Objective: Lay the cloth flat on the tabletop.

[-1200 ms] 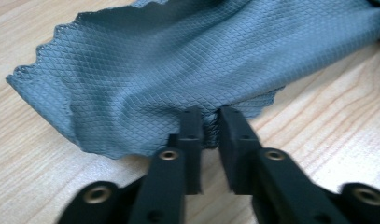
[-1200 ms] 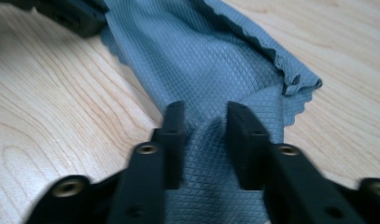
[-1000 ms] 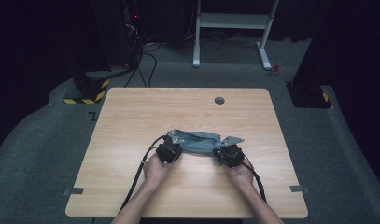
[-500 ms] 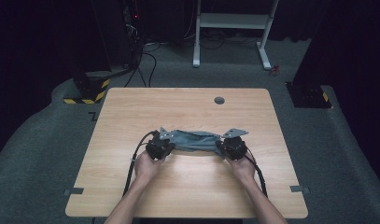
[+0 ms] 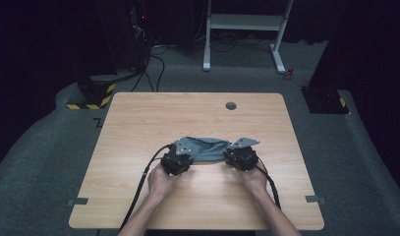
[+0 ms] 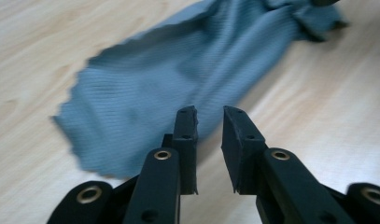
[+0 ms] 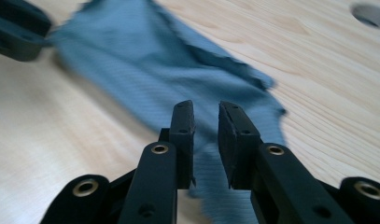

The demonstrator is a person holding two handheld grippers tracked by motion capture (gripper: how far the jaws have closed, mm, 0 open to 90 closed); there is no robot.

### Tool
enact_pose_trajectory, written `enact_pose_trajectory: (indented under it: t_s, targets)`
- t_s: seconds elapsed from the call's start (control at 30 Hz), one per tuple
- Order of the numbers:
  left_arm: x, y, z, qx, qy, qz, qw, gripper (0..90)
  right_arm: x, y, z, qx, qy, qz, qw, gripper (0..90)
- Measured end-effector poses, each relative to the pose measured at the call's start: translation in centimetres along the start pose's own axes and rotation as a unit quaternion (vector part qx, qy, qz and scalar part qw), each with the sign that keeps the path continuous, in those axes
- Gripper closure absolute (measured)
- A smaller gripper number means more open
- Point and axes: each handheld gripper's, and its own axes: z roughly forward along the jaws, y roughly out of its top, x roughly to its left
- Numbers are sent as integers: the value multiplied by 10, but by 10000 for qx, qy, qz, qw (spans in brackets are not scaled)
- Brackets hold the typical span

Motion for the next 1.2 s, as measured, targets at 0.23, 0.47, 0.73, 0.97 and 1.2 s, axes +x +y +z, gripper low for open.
enact_pose_trajectory:
  t_s: [0.23, 0.47, 0.73, 0.97, 1.2]
  targets:
    - [-6, -6, 13, 97, -118, -87, 9998, 676, 9, 0, 22, 245, 59, -211, 9995, 648]
    - [-2, -1, 24, 50, 111, -159, 9998, 579, 5, 12, 35, 507, -27, -205, 9985, 900]
    - [12, 12, 38, -31, 365, -276, 9989, 600, -2, 26, 31, 310, 103, -80, 9994, 846]
    - [23, 25, 53, 133, 492, -214, 9985, 583, 6, 9, 34, 671, 259, -391, 9966, 639]
    - [18, 24, 44, 26, 394, -199, 9990, 568, 1, 10, 41, 703, 311, -294, 9966, 898]
